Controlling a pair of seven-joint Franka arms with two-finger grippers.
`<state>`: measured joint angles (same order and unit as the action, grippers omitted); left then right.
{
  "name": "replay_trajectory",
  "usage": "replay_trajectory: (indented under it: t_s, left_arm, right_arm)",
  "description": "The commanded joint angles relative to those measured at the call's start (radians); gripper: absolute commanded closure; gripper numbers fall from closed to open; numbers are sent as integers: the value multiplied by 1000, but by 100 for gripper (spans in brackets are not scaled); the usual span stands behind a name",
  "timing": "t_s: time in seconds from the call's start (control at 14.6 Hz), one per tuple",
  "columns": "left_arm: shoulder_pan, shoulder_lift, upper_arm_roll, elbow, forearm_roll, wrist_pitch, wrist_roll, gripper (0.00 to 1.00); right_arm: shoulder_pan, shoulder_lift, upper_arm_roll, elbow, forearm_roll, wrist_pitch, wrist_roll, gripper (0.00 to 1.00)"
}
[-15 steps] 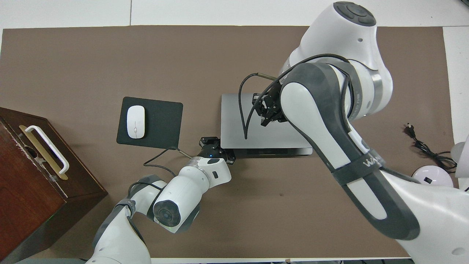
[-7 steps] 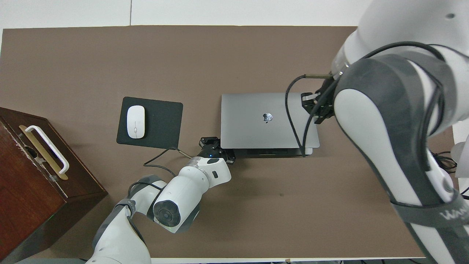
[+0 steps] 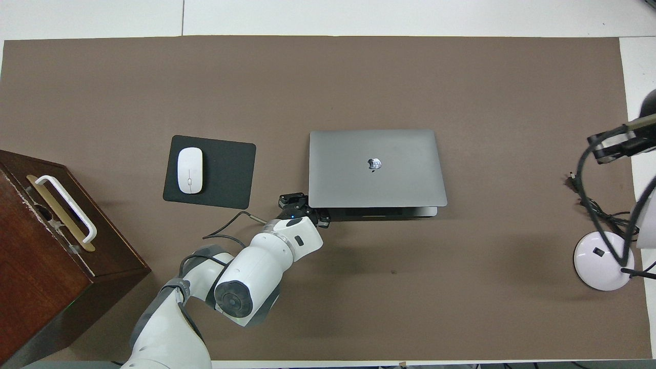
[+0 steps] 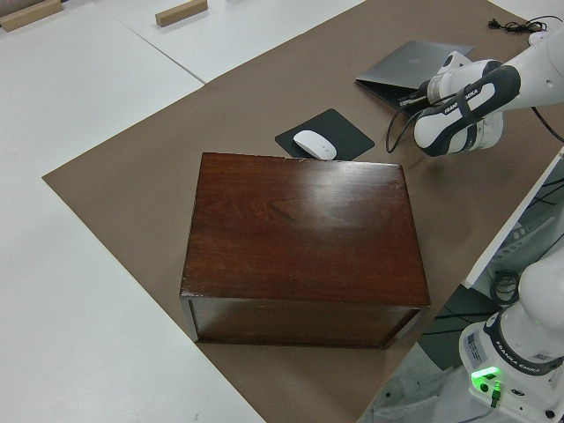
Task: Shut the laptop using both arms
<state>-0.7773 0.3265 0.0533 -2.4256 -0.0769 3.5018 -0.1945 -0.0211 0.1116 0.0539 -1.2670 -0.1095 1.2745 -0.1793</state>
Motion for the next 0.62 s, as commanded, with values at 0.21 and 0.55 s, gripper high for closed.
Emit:
replay_trajectory:
  t_s: [0.21, 0.55]
  left_arm:
    - [-13, -26, -1, -64, 12, -10, -45, 100]
    - [-11, -76, -3, -102, 12, -26, -52, 100]
  right_arm:
    - [-54, -150, 12, -339, 11, 245, -5, 100]
    - [-56, -228, 12, -497, 89, 325, 113, 75]
